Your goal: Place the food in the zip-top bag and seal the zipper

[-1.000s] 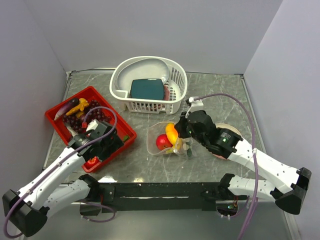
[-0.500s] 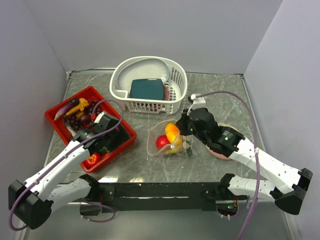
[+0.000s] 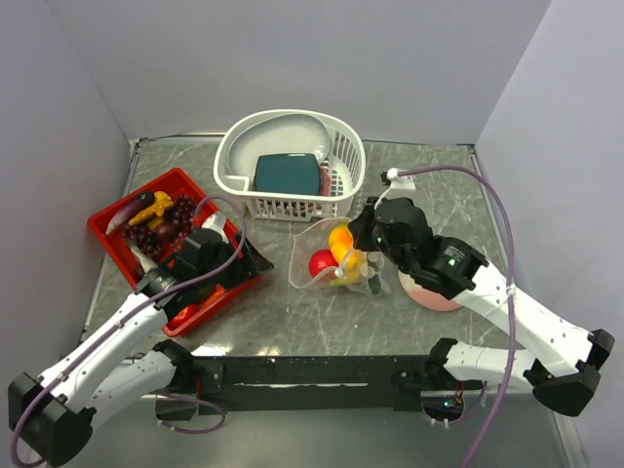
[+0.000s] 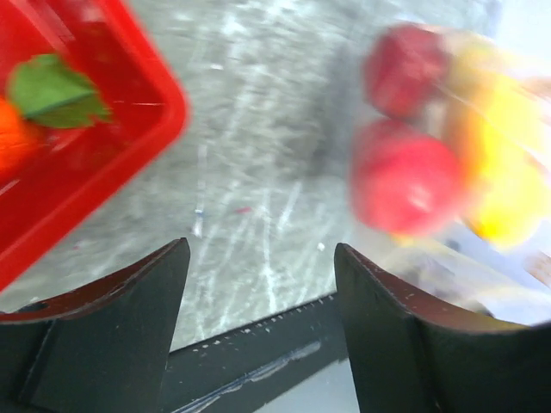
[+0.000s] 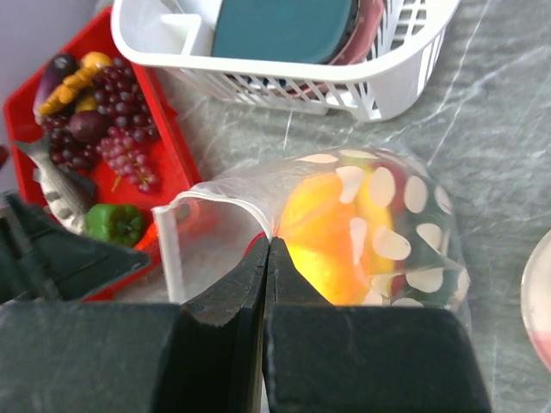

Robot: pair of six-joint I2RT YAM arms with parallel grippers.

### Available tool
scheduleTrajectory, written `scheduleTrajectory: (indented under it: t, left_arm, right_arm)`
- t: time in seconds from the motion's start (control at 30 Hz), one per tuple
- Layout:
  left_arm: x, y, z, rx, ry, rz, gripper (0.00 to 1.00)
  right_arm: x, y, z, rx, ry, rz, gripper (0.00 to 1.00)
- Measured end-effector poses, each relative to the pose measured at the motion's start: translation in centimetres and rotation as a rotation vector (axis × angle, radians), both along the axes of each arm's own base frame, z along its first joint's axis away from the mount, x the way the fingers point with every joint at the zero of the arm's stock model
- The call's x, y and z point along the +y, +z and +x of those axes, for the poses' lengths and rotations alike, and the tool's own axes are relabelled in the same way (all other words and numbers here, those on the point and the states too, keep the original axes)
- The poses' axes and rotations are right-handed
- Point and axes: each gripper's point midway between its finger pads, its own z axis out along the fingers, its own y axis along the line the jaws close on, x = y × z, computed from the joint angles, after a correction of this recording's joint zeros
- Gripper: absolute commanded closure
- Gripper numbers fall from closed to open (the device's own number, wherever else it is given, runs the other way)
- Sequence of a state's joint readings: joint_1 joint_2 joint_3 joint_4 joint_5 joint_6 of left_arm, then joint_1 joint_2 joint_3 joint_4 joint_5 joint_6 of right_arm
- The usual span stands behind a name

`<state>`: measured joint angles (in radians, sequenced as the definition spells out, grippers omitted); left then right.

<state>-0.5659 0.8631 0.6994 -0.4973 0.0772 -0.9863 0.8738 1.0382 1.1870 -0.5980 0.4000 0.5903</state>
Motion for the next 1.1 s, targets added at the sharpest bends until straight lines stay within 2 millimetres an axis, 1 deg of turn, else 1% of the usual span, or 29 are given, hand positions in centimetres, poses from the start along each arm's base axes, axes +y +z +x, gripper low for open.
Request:
scheduleTrajectory:
  t: [0.13, 0.2, 0.33, 0.43, 0.5, 0.6, 0.63, 0.67, 0.7, 0.73, 0.8, 0.83, 0.87, 0.93, 1.03, 1.07, 1.1]
  left_arm:
    - [-1.2, 1.1, -0.8, -0.045, -0.08, -0.058, 0.29]
    - [-2.0, 1.3, -1.4, -0.055, -0.126, -0.084, 0.29]
    - [-3.3, 0.8, -2.1, -0.045, -0.196, -0.086, 0.3]
    - [-4.2, 0.4, -1.8, -0.041, -0.224, -0.088, 0.31]
    - [-4.6, -0.1, -1.6, -0.034, -0.238, -0.079, 0.34]
    - [-5.3, -1.2, -1.4, -0.012, -0.252, -0.061, 0.52]
    - [-5.4, -1.5, -1.3, -0.003, -0.255, -0.054, 0.67]
    - [-5.6, -1.7, -1.2, 0.005, -0.257, -0.047, 0.74]
    - [-5.8, -1.8, -1.1, 0.006, -0.262, -0.036, 0.87]
    - [-6.1, -1.6, -1.0, 0.009, -0.264, -0.035, 0.92]
    - [-7.0, -0.4, -0.5, -0.007, -0.276, -0.03, 0.98]
    - [-7.6, 0.6, -0.3, -0.022, -0.286, -0.033, 0.99]
    - [-8.4, 1.8, 0.1, -0.039, -0.296, -0.031, 0.99]
    - [-10.6, 5.5, 1.1, -0.109, -0.318, -0.055, 0.99]
    - [-13.2, 10.2, 2.4, -0.201, -0.33, -0.101, 0.99]
    - [-13.7, 11.2, 2.8, -0.219, -0.33, -0.112, 0.99]
    - [-14.1, 11.5, 3.1, -0.225, -0.33, -0.117, 0.99]
  right_arm:
    - [0.1, -1.7, 0.3, 0.037, -0.015, -0.025, 1.0]
    - [0.1, -2.0, 0.5, 0.045, -0.023, -0.031, 1.0]
    - [0.1, -2.2, 0.7, 0.048, -0.034, -0.036, 1.0]
    - [0.1, -2.1, 0.9, 0.05, -0.046, -0.033, 1.0]
    - [0.2, -2.2, 1.0, 0.055, -0.046, -0.033, 1.0]
    - [0.4, -2.7, 1.1, 0.066, -0.047, -0.044, 1.0]
    - [0.3, -2.8, 1.1, 0.069, -0.047, -0.048, 1.0]
    - [0.3, -2.9, 1.1, 0.071, -0.047, -0.051, 1.0]
    - [0.2, -2.9, 1.1, 0.073, -0.049, -0.054, 1.0]
    - [0.2, -2.9, 1.0, 0.074, -0.049, -0.058, 1.0]
    - [0.0, -2.9, 1.0, 0.073, -0.05, -0.066, 1.0]
    - [0.0, -2.9, 1.0, 0.072, -0.049, -0.071, 1.0]
    - [0.0, -3.0, 1.0, 0.074, -0.048, -0.074, 1.0]
    - [0.1, -3.0, 0.8, 0.078, -0.037, -0.072, 1.0]
    - [-0.1, -3.0, 0.7, 0.079, -0.027, -0.07, 0.98]
    - [-0.4, -3.0, 0.7, 0.077, -0.033, -0.073, 1.0]
    - [-0.9, -3.0, 1.0, 0.076, -0.044, -0.074, 1.0]
